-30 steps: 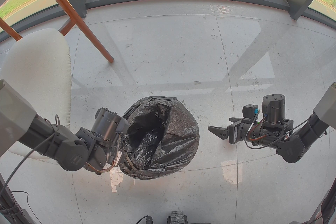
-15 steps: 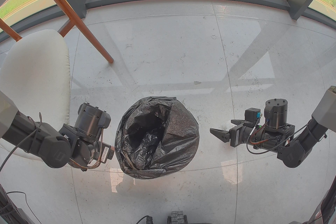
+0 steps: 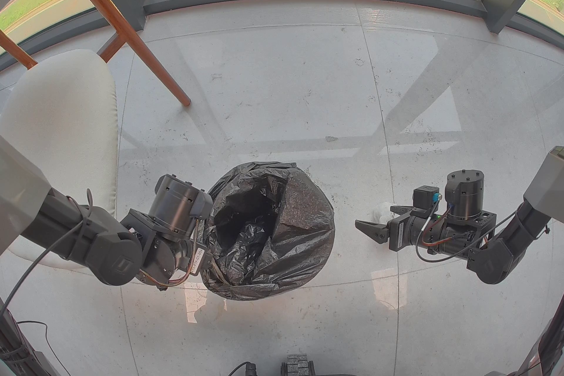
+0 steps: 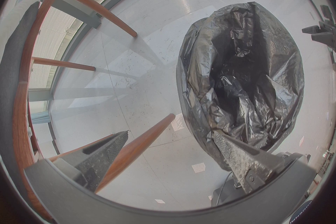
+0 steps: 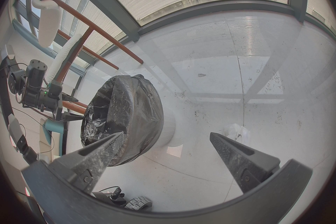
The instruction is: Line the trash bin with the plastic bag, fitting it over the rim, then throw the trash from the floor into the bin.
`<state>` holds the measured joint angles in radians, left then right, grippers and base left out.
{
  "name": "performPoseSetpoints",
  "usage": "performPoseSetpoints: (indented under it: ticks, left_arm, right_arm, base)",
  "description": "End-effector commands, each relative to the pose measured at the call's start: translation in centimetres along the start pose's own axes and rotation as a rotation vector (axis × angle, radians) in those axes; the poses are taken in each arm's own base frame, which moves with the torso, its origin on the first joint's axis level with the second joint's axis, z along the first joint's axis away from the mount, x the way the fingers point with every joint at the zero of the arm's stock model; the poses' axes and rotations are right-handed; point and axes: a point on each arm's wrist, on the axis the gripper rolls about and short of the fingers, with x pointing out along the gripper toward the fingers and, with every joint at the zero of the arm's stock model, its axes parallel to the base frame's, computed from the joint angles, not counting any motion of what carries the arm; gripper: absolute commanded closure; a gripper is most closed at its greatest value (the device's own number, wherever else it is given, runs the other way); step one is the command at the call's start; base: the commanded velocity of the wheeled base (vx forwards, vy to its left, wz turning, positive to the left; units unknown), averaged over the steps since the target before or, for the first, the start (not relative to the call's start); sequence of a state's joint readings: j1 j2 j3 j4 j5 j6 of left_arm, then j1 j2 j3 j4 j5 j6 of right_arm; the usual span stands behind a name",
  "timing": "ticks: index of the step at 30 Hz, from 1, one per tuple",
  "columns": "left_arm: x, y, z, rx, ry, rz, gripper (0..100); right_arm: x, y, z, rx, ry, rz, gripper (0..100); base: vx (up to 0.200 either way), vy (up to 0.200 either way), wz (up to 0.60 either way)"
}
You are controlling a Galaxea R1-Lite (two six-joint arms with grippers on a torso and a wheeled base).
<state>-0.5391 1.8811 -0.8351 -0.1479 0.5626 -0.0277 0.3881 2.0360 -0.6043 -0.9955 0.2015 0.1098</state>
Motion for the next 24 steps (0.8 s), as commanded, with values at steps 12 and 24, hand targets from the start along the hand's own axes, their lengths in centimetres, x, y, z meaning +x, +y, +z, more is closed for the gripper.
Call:
performPoseSetpoints:
  ticks: [12, 24]
  left_arm:
    - [3.0, 2.2, 0.5, -0.016, 0.051, 0.069, 0]
    - [1.1, 1.2, 2.3, -0.02, -0.074, 0.01, 0]
  right_arm:
    - [-0.1, 0.0, 0.1, -0.005, -0.005, 0.0, 0]
    - [-0.7, -3.2, 0.2, 0.036, -0.009, -0.098, 0]
  base:
    - [0.0, 0.0, 0.0]
    - [0.0, 0.0, 0.0]
